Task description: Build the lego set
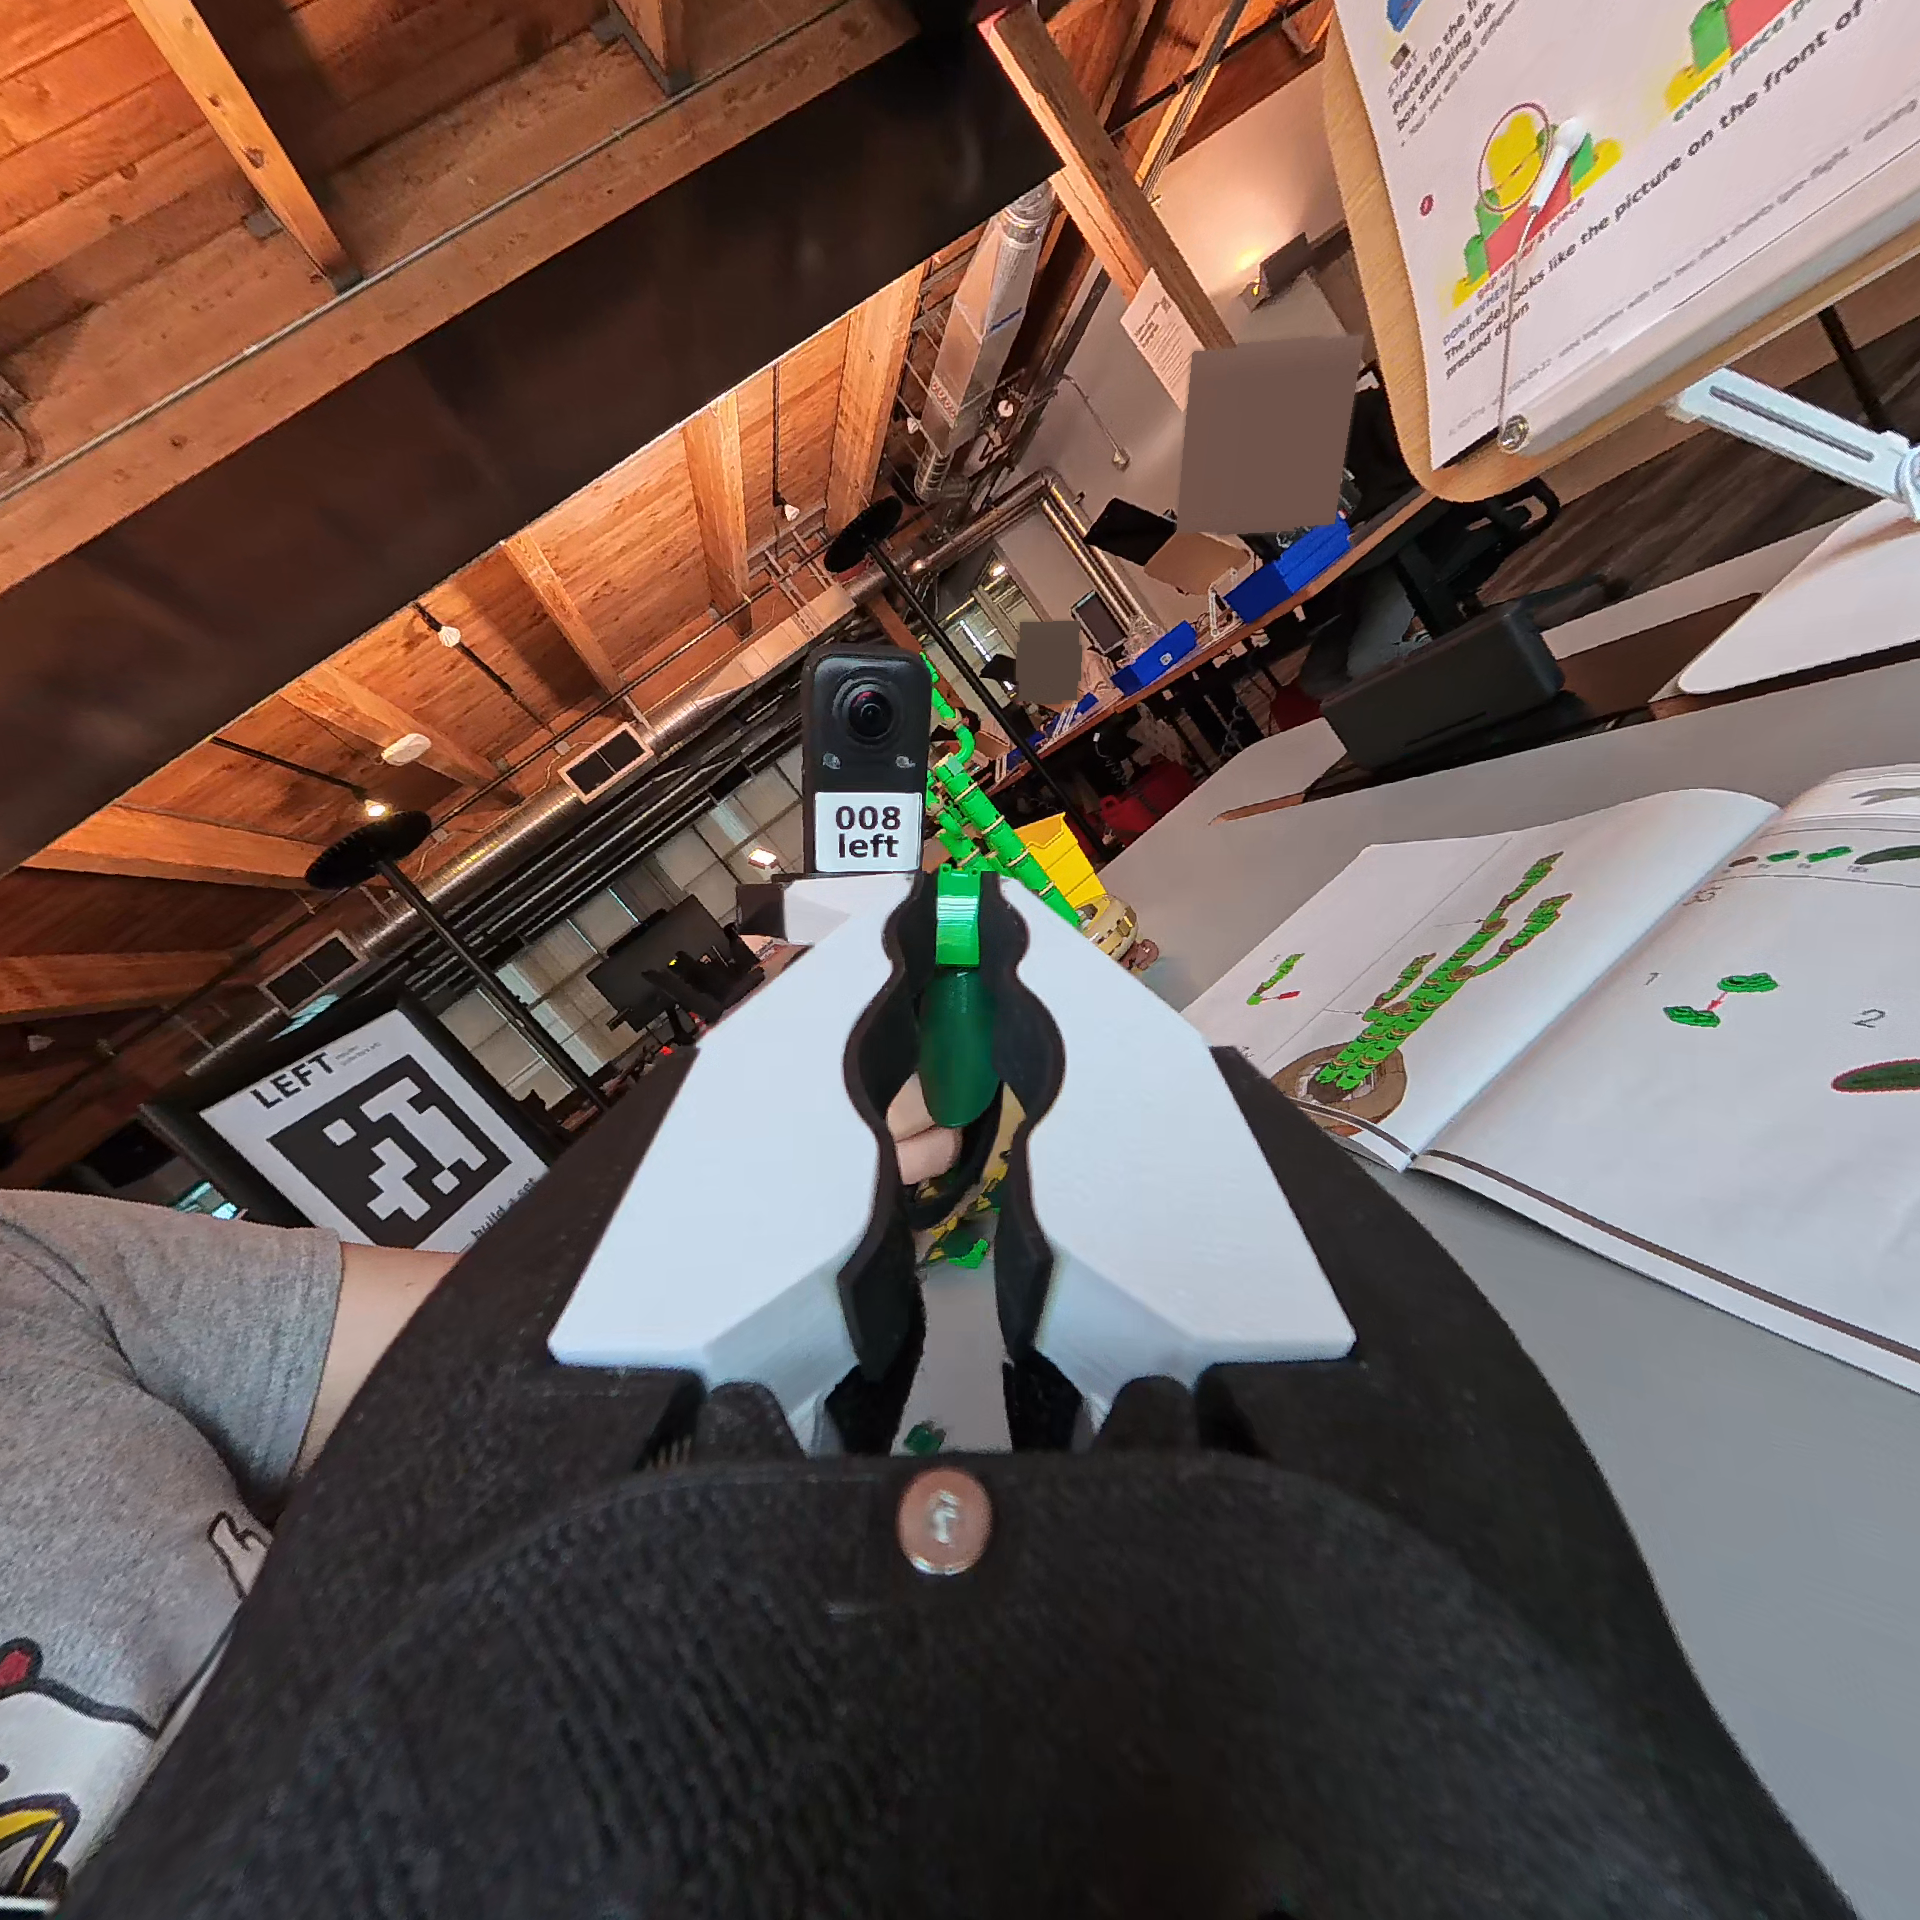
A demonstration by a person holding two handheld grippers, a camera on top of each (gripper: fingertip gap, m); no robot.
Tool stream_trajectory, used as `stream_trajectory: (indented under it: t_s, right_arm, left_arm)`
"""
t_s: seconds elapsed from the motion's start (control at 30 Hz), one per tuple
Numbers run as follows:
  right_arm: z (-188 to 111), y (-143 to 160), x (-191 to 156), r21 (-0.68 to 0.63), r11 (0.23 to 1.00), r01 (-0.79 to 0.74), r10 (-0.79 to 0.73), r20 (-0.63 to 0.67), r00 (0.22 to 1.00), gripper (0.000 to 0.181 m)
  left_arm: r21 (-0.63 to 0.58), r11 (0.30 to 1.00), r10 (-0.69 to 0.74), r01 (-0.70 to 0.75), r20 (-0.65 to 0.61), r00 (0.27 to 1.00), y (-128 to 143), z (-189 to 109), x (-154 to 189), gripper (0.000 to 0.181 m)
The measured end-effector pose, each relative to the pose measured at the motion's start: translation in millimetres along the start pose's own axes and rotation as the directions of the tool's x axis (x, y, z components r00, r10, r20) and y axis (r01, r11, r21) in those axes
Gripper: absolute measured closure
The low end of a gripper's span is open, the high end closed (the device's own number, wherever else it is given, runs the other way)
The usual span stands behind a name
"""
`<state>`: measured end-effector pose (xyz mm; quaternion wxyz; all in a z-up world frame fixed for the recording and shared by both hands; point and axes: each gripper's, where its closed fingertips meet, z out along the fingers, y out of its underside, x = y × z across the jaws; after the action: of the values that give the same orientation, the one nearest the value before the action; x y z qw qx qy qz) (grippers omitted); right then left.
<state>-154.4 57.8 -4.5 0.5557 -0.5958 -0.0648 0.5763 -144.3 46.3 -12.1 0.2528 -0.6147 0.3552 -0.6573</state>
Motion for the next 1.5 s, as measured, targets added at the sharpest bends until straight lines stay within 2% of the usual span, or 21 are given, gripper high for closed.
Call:
stream_trajectory:
  t_s: [0.13, 0.53, 1.13, 1.33, 1.5]
  right_arm:
    - [0, -1, 0, -0.007, 1.0, 0.015, -0.015, -0.006, 1.0, 0.174]
    - [-3, 2, 13, 0.001, 0.978, -0.211, 0.21, 0.055, 0.976, 0.175]
    - [-3, 2, 15, 0.001, 0.962, -0.274, 0.273, 0.078, 0.959, 0.175]
    - [-5, -1, 15, 0.012, 0.954, -0.301, 0.298, 0.095, 0.95, 0.175]
    - [-8, -4, 14, 0.022, 0.946, -0.323, 0.319, 0.114, 0.941, 0.175]
  left_arm:
    - [0.004, 1.0, -0.019, 0.019, -0.007, 1.0, 0, 0, 0, 0.176]
    - [0.005, 0.995, -0.1, 0.101, -0.032, 0.994, 4, 2, -12, 0.176]
    - [0.017, 0.989, -0.145, 0.146, -0.081, 0.986, 3, 2, -13, 0.175]
    - [0.029, 0.989, -0.14, 0.143, -0.089, 0.986, 2, 0, -17, 0.164]
    - [0.039, 0.992, -0.114, 0.122, -0.164, 0.98, 1, -1, -10, 0.167]
